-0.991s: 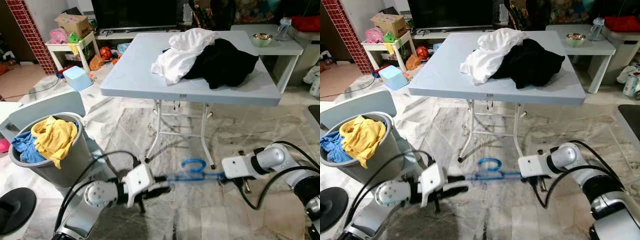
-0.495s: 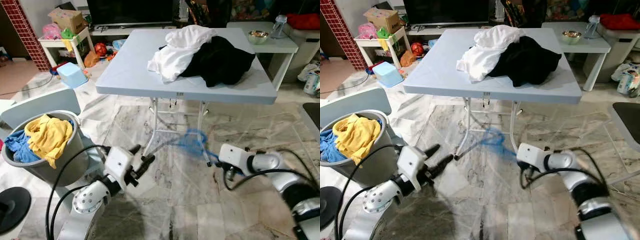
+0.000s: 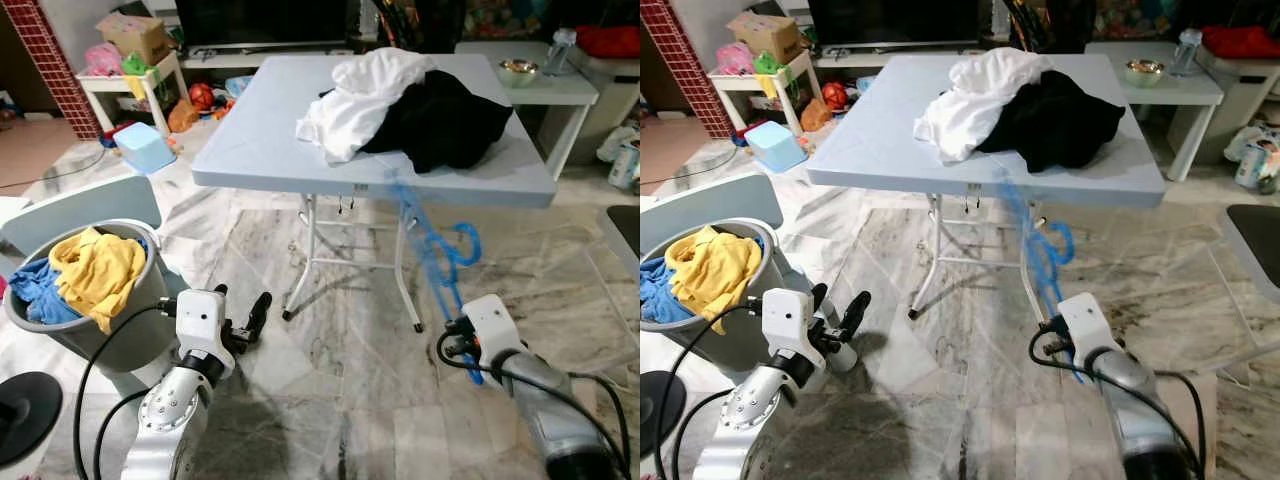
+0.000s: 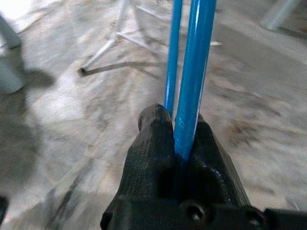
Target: Hang hanger
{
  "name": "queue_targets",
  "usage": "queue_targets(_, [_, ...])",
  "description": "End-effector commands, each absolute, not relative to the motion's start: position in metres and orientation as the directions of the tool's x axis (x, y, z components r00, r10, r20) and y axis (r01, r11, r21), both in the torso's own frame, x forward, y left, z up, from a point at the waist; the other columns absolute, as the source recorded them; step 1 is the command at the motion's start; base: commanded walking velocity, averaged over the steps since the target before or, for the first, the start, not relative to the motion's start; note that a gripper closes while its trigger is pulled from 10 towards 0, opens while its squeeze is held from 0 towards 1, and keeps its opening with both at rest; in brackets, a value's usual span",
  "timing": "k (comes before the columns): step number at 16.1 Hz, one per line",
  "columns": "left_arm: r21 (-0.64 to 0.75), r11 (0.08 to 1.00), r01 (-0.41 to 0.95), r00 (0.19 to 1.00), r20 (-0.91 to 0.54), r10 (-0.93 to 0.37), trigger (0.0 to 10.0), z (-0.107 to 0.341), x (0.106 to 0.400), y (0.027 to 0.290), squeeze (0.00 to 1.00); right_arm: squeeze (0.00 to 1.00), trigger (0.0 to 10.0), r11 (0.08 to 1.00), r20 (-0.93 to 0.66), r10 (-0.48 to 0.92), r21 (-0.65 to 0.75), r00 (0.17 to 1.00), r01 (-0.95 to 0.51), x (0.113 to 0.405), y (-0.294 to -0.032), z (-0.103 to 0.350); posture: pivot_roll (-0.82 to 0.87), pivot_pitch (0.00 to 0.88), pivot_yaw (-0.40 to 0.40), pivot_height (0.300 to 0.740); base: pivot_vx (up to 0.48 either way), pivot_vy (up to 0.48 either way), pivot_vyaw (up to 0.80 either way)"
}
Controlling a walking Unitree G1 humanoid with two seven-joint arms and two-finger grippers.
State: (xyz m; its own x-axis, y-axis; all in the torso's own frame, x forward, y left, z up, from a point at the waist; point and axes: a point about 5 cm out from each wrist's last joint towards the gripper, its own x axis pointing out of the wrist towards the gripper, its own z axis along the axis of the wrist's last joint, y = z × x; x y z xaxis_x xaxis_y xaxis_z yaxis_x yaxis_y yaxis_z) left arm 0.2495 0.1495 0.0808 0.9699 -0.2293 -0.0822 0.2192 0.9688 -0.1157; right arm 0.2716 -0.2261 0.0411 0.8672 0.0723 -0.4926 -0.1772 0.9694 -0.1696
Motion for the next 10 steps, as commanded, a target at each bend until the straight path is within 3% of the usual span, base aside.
queue_targets(1, [-0.117,0.977,0.179,0.978,-0.088,-0.190,10.0,0.082,0.254,0.155,1.00,0.00,0.0,0.978,-0.469,-0.012,-0.188,0.883,-0.087,0.270,-0.228,0.048,-0.14,0.000,0.047,0.740,0.000,0.000,0.00])
queue_targets(3, [-0.111,0.982,0.153,0.982,-0.093,-0.164,10.0,0.083,0.256,0.155,1.00,0.00,0.0,0.983,-0.471,-0.064,-0.182,0.880,-0.025,0.261,-0.227,0.049,-0.15,0.000,0.042,0.740,0.000,0.000,0.00])
queue_targets(4, [-0.113,0.983,0.143,0.982,-0.110,-0.155,10.0,0.083,0.257,0.153,1.00,0.00,8.0,0.979,-0.483,-0.105,-0.205,0.870,0.004,0.257,-0.223,0.050,-0.15,0.000,0.040,0.740,0.000,0.000,0.00])
queue_targets(5, [-0.128,0.981,0.149,0.980,-0.117,-0.164,10.0,0.082,0.257,0.152,1.00,0.00,10.0,0.980,-0.487,-0.109,-0.198,0.867,0.013,0.257,-0.221,0.051,-0.15,0.000,0.036,0.740,0.000,0.000,0.00])
queue_targets(9, [-0.128,0.981,0.149,0.980,-0.117,-0.164,10.0,0.082,0.257,0.152,1.00,0.00,10.0,0.980,-0.487,-0.109,-0.198,0.867,0.013,0.257,-0.221,0.051,-0.15,0.000,0.036,0.740,0.000,0.000,0.00])
queue_targets(10, [-0.163,0.967,0.197,0.968,-0.122,-0.218,10.0,0.082,0.259,0.141,0.00,0.00,10.0,0.989,-0.496,-0.084,-0.150,0.864,0.010,0.259,-0.207,0.052,-0.15,0.000,0.032,0.740,0.000,0.000,-0.49])
